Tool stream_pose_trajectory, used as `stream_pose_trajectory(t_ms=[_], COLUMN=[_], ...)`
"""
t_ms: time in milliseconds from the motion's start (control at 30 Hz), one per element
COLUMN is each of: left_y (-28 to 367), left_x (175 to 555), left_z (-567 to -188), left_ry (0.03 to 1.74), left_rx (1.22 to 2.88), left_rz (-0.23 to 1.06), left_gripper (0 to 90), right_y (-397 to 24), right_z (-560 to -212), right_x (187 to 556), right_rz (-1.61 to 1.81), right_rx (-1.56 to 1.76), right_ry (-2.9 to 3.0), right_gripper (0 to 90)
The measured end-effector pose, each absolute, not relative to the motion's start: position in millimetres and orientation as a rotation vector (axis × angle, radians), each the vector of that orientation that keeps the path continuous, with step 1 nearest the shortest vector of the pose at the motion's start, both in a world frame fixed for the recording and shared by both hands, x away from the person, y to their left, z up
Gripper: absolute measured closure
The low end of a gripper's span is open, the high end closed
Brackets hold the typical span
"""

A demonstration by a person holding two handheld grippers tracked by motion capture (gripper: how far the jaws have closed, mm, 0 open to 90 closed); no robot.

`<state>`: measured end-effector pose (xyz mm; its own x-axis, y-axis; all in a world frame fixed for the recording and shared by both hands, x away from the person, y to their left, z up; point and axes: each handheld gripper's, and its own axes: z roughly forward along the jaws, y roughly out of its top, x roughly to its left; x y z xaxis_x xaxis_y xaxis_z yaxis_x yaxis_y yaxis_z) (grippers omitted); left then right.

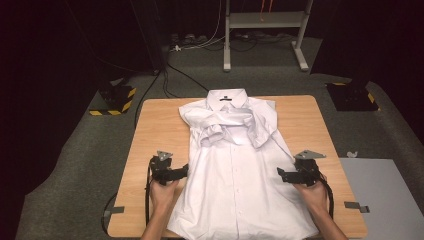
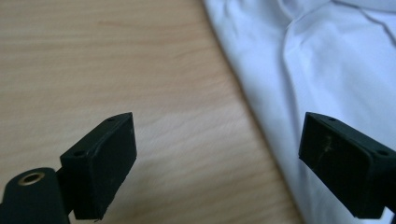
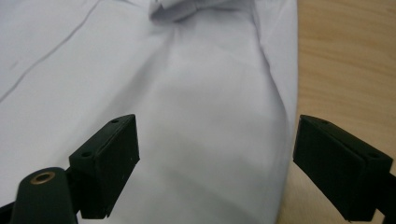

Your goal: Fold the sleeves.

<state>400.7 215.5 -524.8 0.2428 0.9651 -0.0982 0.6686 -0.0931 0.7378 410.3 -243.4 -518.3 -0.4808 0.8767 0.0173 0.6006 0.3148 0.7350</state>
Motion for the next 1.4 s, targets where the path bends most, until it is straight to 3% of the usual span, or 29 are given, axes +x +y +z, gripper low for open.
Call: stream_pose_trajectory(t_ms=[300, 700, 1033, 1400], left_y=[163.7, 131.4, 132.5, 130.8], left_x=[428.6, 438.7, 407.8, 348.6], left_z=[-506.9, -533.7, -545.0, -546.9], left_ry=[1.366, 1.349, 1.284, 1.248], left_rx=[1.898, 2.053, 2.016, 2.026], left_rz=[0.551, 0.517, 0.575, 0.565], left_gripper=[11.7, 10.6, 10.9, 11.0], right_y=[-211.6, -204.6, -211.6, -221.7], right_z=[-514.7, -536.8, -542.1, -543.8], right_x=[446.4, 455.7, 433.4, 379.9], right_rz=[1.01, 0.911, 0.956, 0.979], right_rx=[1.303, 1.306, 1.266, 1.215], right_ry=[2.214, 2.264, 2.231, 2.264], right_gripper=[15.4, 16.4, 16.5, 16.9])
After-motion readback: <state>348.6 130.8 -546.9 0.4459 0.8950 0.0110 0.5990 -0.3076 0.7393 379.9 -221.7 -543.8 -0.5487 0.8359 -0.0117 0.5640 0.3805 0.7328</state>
